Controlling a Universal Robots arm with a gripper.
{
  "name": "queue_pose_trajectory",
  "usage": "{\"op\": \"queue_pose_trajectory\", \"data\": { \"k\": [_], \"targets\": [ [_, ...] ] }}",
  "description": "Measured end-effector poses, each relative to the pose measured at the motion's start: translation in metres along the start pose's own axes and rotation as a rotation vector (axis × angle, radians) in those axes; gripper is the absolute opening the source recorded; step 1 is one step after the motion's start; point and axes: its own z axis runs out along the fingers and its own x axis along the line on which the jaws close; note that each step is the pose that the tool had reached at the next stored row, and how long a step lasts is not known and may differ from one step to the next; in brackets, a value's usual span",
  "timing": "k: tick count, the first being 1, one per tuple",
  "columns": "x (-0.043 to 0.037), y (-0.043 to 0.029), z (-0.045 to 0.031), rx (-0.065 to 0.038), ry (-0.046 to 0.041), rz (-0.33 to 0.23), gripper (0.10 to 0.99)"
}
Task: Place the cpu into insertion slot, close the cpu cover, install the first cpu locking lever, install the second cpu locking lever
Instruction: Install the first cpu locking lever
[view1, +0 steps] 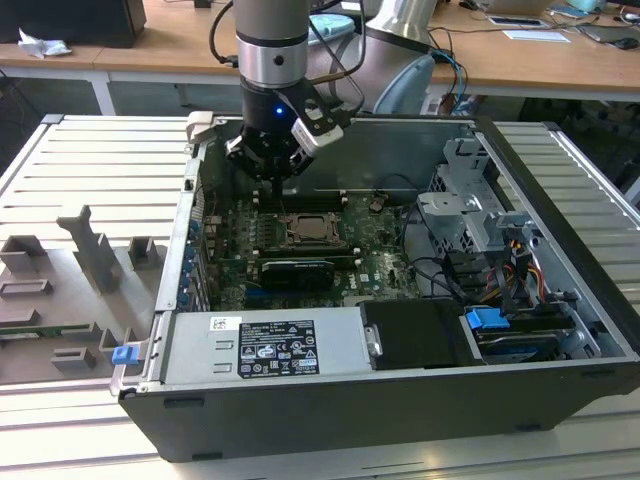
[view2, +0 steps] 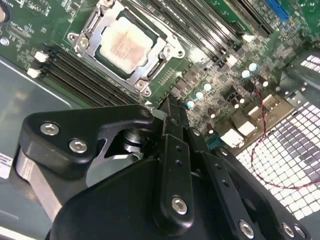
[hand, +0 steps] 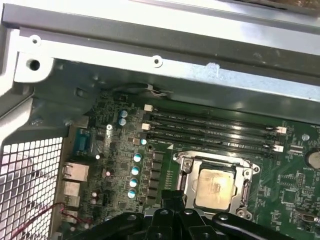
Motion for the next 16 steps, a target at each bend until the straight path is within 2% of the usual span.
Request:
{"op": "queue_pose_trajectory", "data": {
  "k": [5,10,16],
  "targets": [
    [0.0109,0.0021,0.0027,-0.003,-0.0008,0.008,0.106],
    [0.0127,0.0043,0.007,-0.003,-0.0006,0.036,0.106],
    [0.0114,0.0156,0.0072,-0.005,-0.0011,0.036,0.106]
  ]
}}
